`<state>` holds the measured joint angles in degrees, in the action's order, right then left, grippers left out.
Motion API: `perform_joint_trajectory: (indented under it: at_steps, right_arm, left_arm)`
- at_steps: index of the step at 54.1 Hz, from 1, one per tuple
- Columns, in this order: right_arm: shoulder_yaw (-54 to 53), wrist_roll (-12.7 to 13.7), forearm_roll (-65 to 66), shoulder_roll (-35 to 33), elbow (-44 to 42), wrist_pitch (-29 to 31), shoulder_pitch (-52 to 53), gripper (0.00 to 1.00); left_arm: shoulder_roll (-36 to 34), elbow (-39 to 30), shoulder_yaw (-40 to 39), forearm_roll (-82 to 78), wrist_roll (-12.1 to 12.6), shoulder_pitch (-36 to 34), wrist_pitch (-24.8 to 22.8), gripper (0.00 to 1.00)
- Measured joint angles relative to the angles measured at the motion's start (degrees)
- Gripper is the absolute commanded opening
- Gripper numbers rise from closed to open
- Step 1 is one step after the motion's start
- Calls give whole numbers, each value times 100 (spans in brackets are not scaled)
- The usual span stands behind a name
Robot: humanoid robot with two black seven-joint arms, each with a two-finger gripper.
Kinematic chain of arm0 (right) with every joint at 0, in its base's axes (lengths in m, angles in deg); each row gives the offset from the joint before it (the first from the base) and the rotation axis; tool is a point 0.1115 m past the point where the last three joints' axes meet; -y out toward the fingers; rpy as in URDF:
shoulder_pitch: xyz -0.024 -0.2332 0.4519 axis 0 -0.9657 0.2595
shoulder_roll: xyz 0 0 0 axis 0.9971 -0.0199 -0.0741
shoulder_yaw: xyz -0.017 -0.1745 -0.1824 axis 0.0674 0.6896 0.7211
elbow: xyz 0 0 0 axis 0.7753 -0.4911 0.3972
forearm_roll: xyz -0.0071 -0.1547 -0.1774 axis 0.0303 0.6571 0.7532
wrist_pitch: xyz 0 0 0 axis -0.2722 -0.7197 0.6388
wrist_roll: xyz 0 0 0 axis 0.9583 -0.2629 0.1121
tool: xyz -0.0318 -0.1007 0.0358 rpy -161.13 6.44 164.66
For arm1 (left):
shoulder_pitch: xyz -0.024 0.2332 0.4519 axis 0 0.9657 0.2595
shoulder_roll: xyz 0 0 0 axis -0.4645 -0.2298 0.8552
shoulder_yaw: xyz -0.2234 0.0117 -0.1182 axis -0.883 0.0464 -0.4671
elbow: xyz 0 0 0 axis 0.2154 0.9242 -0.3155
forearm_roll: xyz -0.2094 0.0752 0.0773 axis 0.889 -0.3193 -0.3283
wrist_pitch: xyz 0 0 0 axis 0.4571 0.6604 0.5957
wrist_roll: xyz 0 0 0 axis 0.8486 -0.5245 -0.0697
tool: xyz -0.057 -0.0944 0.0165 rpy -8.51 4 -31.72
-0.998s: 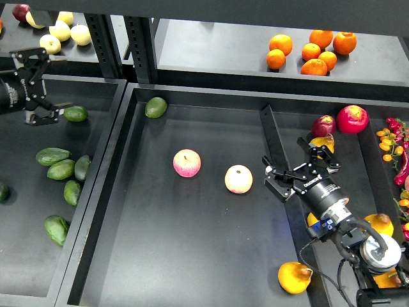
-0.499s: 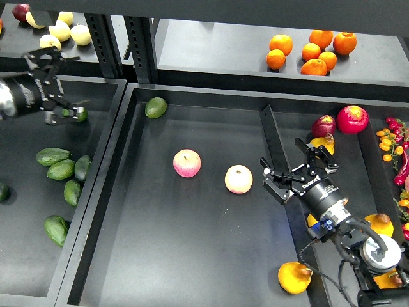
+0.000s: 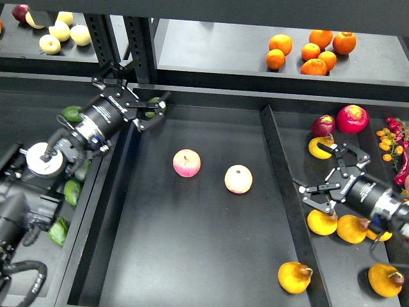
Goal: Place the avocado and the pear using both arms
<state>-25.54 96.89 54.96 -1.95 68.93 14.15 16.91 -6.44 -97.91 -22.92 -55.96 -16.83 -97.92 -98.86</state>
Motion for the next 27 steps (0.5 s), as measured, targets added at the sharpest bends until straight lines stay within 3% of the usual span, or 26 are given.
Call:
perform_joint_trajectory:
  at_steps: [12,27]
  right_arm:
    - [979,0,-9,-901,47,599,749,100]
    - [2995,-1,194,-1948,57,1475,2332,100]
  left_arm:
    - [199,-424,-12,12,0,637,0,99]
    - [207,-714,-139,14,0,1426,0,99]
